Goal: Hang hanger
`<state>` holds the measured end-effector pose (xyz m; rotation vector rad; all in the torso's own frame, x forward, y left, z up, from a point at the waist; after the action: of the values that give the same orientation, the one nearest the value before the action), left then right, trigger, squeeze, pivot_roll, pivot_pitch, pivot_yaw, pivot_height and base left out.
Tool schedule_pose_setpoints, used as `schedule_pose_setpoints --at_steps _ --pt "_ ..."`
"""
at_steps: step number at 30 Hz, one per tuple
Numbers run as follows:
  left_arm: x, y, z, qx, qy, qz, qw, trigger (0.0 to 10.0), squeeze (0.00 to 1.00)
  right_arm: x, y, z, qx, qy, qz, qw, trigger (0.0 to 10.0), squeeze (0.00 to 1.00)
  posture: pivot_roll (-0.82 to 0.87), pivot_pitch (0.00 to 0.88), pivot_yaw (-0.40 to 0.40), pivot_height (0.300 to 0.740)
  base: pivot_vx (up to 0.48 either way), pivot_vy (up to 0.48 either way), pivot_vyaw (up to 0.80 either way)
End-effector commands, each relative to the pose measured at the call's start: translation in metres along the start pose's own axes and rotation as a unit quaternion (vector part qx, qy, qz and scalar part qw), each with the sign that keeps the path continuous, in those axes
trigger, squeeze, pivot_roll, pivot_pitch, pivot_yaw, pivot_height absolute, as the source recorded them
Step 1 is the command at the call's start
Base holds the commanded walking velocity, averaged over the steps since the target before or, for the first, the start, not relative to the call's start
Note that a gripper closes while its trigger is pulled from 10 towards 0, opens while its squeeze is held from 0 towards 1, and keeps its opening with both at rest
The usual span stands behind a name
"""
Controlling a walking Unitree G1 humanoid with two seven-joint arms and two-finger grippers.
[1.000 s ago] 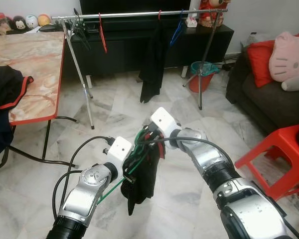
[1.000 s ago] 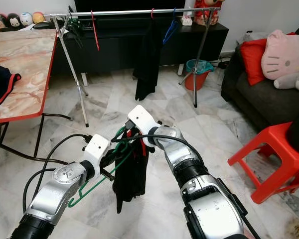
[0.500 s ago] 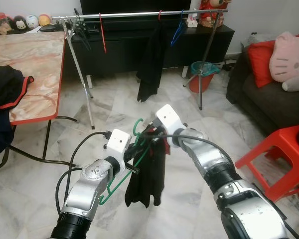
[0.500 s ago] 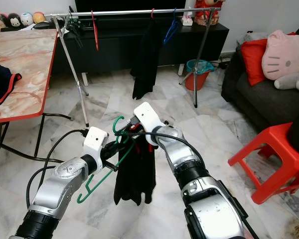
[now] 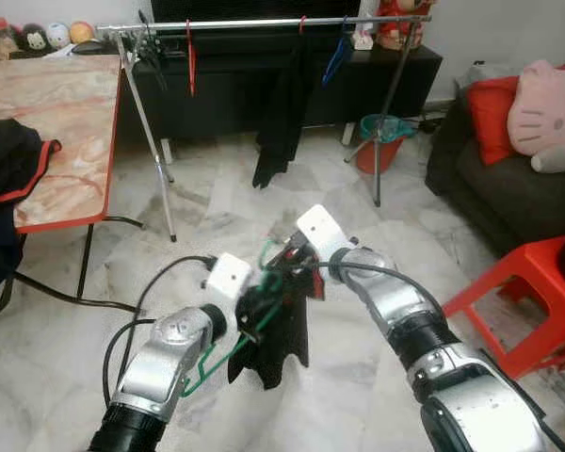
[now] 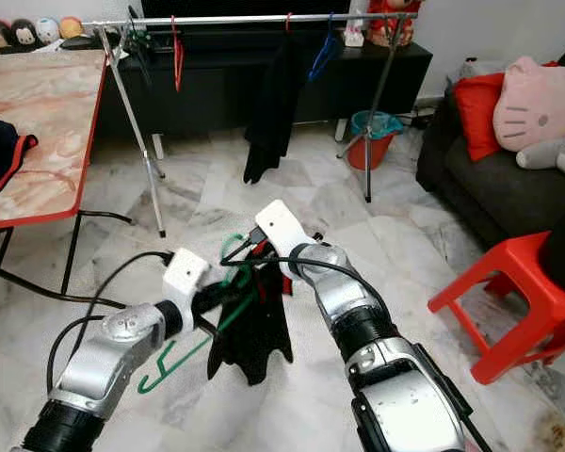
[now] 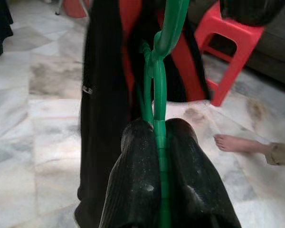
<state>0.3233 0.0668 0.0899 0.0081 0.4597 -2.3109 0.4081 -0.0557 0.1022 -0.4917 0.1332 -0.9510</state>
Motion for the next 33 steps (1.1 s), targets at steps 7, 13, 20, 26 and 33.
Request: schedule_pose_setpoints --at_steps 7,13,20,26,33 --pt "-0.038 0.003 -0.01 -0.049 -0.006 0.121 0.991 10.0 0.0 -0.009 -0.002 0.021 0.03 -0.013 0.018 0.999 10.0 0.0 0.06 0.038 -0.114 0.74 0.0 0.0 0.0" --pt "-0.038 0.001 -0.021 -0.095 0.023 0.12 0.988 10.0 0.0 -0.008 -0.003 0.019 0.026 -0.013 0.014 0.999 10.0 0.0 0.06 0.04 -0.113 0.74 0.0 0.0 0.0" --pt "-0.018 -0.003 -0.02 -0.094 0.041 0.037 0.994 10.0 0.0 -0.006 -0.002 0.017 0.023 -0.015 0.011 1.0 10.0 0.0 0.06 0.04 -0.113 0.74 0.0 0.0 0.0" --pt "-0.039 -0.02 -0.038 -0.159 0.099 0.06 0.98 10.0 0.0 -0.006 -0.002 0.016 0.019 -0.016 0.007 1.0 10.0 0.0 0.07 0.041 -0.114 0.74 0.0 0.0 0.0" --pt "-0.043 -0.014 -0.024 -0.118 0.06 0.083 0.988 10.0 0.0 -0.01 -0.001 0.017 0.021 -0.016 0.013 1.0 10.0 0.0 0.07 0.041 -0.114 0.74 0.0 0.0 0.0"
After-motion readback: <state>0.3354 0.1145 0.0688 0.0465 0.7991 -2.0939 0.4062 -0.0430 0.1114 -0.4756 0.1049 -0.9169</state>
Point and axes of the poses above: a point about 5 cm out from each wrist's last joint towards the gripper, its own y axis pointing out of the wrist towards the gripper, its own z axis along the axis of the wrist's last joint, x = y × z, the point moved 5 cm from there along y, pointing out of the wrist towards the gripper, and after that the axes turned 9 degrees about y, right-handed, at the moved point
